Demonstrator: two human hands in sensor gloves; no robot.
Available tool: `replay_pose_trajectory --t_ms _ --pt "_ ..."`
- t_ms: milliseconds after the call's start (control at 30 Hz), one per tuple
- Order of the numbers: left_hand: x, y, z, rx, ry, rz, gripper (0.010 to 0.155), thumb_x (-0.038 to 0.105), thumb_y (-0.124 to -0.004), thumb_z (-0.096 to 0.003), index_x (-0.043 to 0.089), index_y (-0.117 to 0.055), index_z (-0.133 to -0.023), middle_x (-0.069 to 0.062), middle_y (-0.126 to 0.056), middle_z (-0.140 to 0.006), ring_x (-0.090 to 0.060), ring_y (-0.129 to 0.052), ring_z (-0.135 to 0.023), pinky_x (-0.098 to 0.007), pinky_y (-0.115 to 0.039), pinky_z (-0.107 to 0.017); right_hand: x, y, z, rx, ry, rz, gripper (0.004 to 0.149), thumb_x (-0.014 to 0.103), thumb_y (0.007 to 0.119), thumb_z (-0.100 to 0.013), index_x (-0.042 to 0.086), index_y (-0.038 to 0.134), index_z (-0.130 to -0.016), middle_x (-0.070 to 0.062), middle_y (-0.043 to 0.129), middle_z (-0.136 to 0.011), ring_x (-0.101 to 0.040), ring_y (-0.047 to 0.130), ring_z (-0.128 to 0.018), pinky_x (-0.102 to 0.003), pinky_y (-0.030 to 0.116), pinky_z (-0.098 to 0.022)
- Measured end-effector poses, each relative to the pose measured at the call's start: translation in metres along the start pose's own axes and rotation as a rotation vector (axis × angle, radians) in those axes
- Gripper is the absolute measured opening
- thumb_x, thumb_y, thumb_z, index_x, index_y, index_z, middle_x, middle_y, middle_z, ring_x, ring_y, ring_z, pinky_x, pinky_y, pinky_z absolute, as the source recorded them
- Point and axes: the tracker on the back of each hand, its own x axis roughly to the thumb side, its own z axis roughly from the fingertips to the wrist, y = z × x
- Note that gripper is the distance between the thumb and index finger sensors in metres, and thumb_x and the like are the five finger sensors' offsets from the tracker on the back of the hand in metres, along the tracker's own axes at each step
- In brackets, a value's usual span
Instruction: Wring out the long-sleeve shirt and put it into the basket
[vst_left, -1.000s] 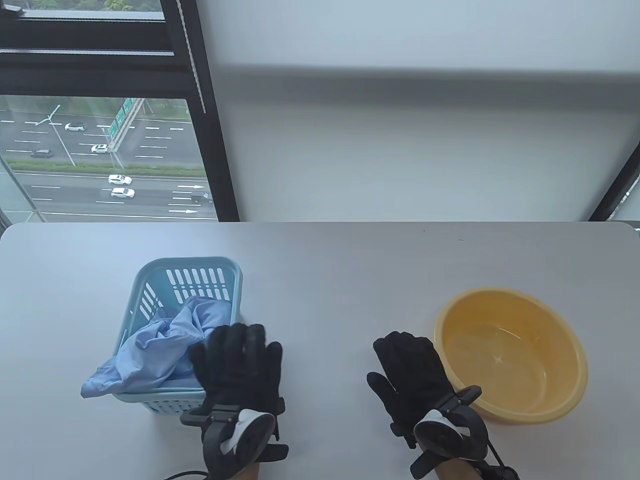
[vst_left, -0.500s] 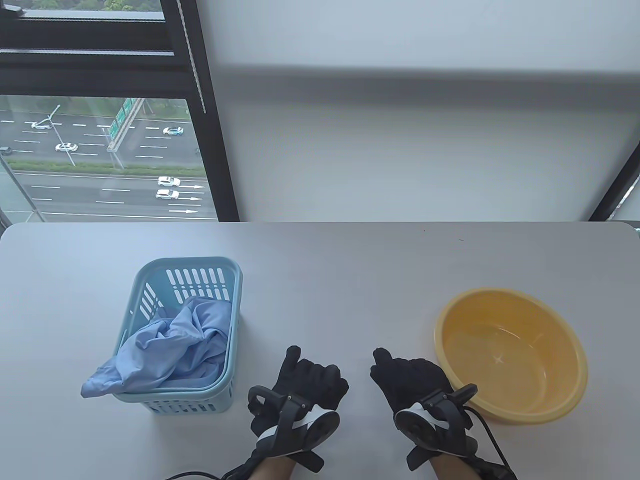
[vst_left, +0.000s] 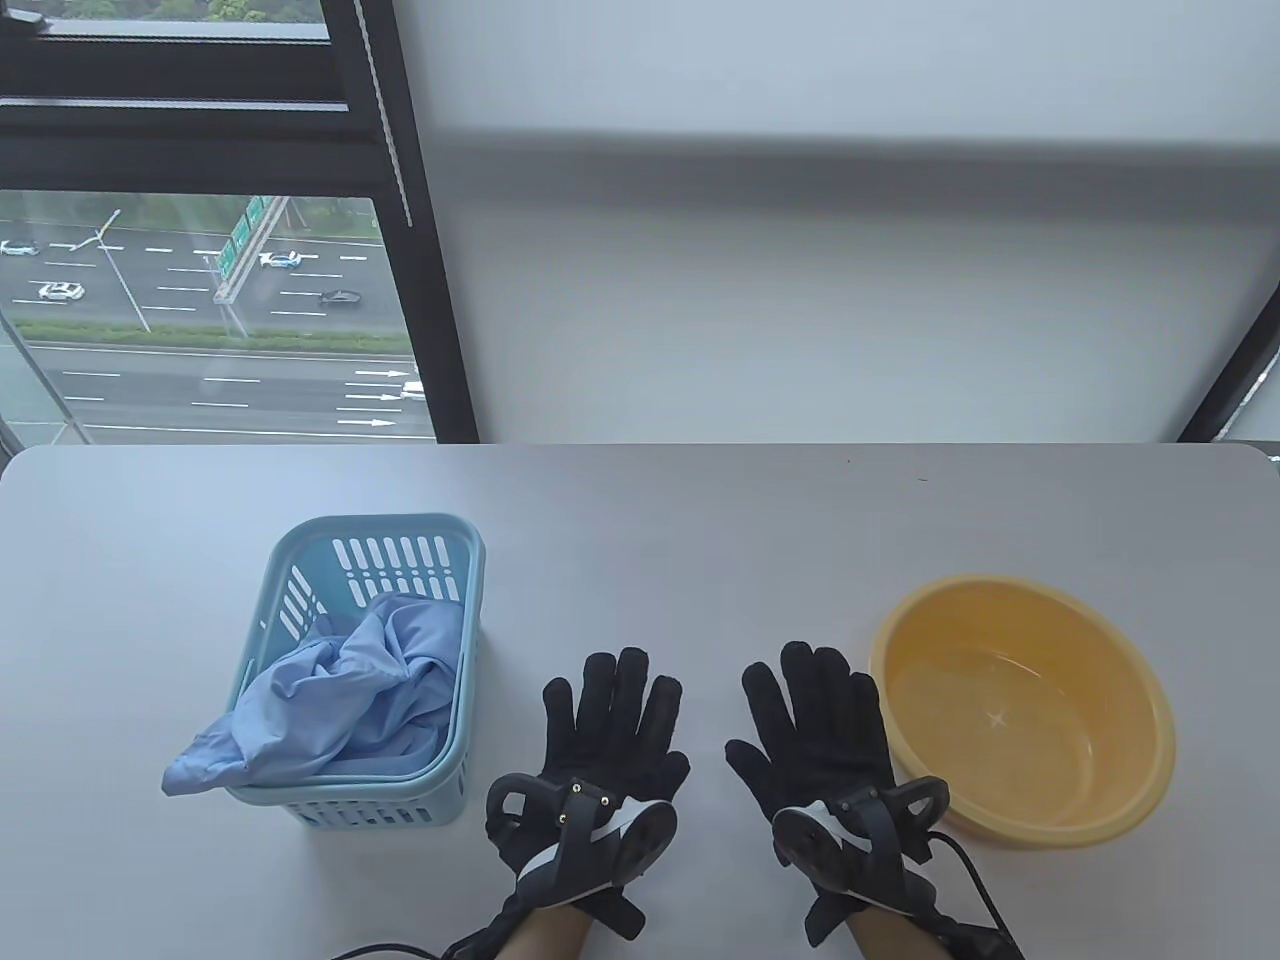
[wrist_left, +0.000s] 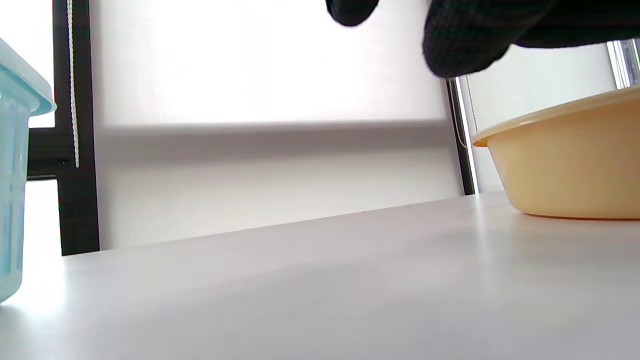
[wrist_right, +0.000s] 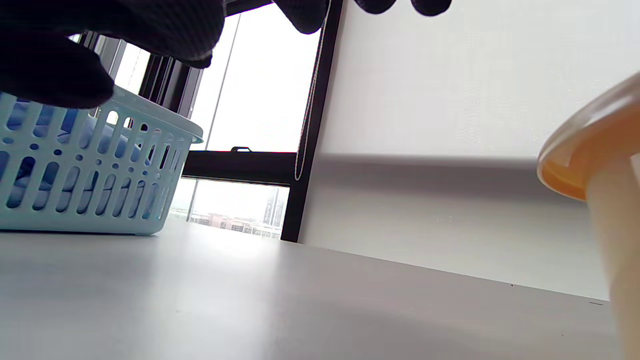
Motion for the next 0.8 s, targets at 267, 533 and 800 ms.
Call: replay_pose_trajectory --t_ms 267,533,800 --pt "-0.006 0.001 0.003 0.026 0.032 0.013 0.094 0.071 -0.07 -0.0582 0.023 -0.014 -0.116 -0.01 0.002 -0.12 -0.04 -0.004 -0.108 -0.059 -0.003 -0.069 -0.002 0.0 0.001 0.03 0.026 -0.034 0.084 0.07 0.059 -0.061 0.025 0.017 -0.118 -0.015 0.004 -0.121 -0.05 0.011 -0.103 -0.063 0.016 -0.072" --pt "-0.006 0.001 0.003 0.025 0.033 0.013 0.093 0.071 -0.07 -0.0583 0.023 -0.015 -0.116 -0.01 0.0 -0.121 -0.04 -0.006 -0.109 -0.059 -0.003 -0.069 -0.002 0.002 0.001 0.06 0.046 -0.062 0.082 0.069 0.06 -0.061 0.025 0.021 -0.118 -0.015 0.009 -0.121 -0.048 0.015 -0.104 -0.062 0.018 -0.073" --pt "-0.004 0.0 0.004 0.023 0.023 0.015 0.092 0.07 -0.069 -0.0586 0.022 -0.017 -0.116 -0.01 -0.001 -0.121 -0.041 -0.008 -0.109 -0.059 -0.004 -0.069 0.001 0.01 0.0 0.123 0.056 -0.1 0.082 0.068 0.061 -0.061 0.025 0.022 -0.118 -0.015 0.011 -0.122 -0.047 0.019 -0.104 -0.061 0.019 -0.073"
